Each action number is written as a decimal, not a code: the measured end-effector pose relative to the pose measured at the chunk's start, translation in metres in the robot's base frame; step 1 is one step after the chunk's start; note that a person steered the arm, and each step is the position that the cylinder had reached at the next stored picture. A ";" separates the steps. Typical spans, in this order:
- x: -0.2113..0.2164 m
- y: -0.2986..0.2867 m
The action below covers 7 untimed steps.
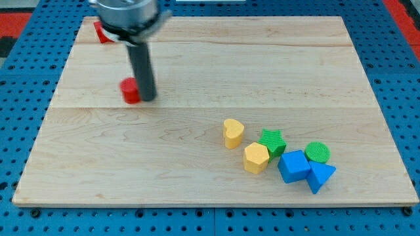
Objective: Move red circle into the red star
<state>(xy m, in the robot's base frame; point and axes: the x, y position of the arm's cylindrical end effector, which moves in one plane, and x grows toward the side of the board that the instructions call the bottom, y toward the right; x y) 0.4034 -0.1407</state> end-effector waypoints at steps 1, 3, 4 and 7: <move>0.005 -0.039; 0.018 -0.110; -0.013 -0.130; -0.102 -0.125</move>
